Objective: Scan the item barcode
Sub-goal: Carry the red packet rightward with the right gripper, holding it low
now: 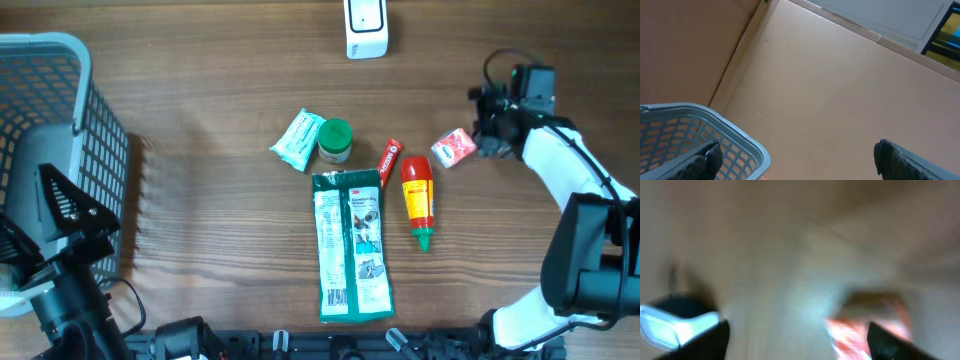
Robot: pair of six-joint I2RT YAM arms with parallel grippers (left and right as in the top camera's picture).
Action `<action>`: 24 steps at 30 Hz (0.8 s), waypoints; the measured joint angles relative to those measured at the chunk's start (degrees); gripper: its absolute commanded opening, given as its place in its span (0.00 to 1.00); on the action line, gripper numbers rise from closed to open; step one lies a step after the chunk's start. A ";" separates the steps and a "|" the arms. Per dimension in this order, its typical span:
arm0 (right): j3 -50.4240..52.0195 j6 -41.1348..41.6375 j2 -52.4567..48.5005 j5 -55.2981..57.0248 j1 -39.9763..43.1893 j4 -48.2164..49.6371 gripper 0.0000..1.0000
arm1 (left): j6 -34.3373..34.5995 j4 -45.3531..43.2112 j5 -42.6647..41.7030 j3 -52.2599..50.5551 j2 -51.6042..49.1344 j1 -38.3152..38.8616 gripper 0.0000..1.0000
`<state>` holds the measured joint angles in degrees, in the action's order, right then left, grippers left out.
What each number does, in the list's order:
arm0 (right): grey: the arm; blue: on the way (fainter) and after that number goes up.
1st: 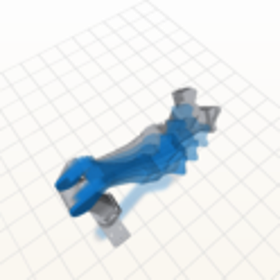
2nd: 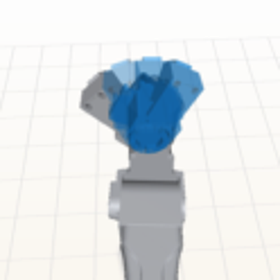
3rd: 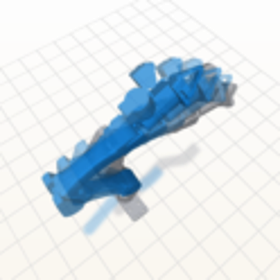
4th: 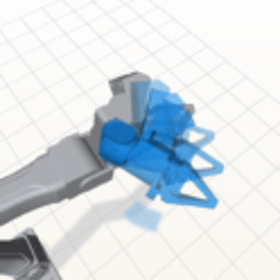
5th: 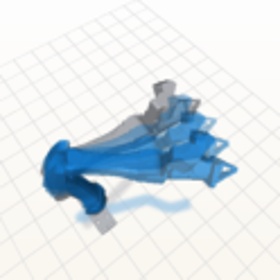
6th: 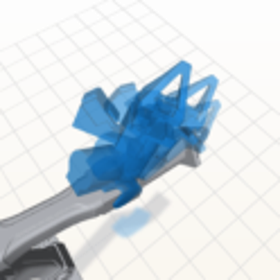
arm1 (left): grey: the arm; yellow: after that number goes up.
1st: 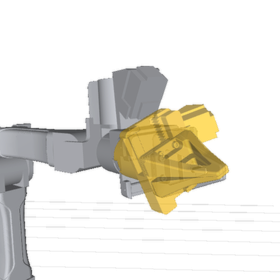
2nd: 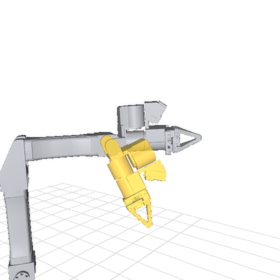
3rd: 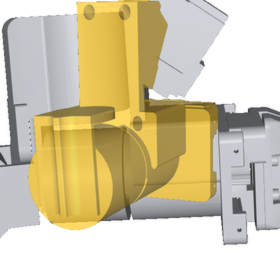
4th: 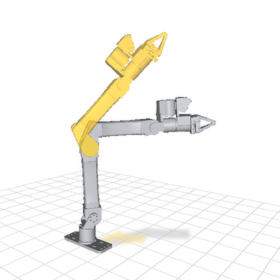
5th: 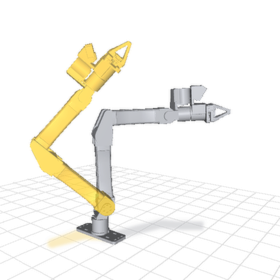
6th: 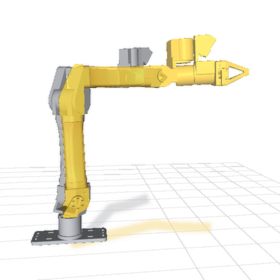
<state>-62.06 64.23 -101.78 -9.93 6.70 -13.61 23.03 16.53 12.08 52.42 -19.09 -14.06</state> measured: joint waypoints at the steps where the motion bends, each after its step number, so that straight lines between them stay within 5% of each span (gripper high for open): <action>1: -0.02 -6.71 0.00 -1.25 0.46 2.45 0.94 | 0.02 0.02 0.00 0.00 0.00 0.00 1.00; 6: -0.28 -44.37 0.00 -5.33 1.07 3.23 0.85 | 0.02 0.37 0.00 0.00 0.00 0.00 1.00; 11: -0.35 -65.90 -0.44 -6.49 1.07 -4.20 0.74 | 0.00 0.42 0.00 0.00 0.00 0.00 1.00; 14: -0.33 -74.07 -0.85 -6.95 1.07 -8.33 0.62 | 0.00 0.44 0.00 -0.09 0.02 0.00 1.00; 24: -0.35 -83.12 -4.26 -9.70 1.07 -7.82 0.59 | 0.02 0.35 0.00 -0.22 0.04 0.00 1.00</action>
<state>-62.41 -18.90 -106.04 -19.64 7.77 -21.43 23.05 16.88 12.08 52.21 -19.05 -14.06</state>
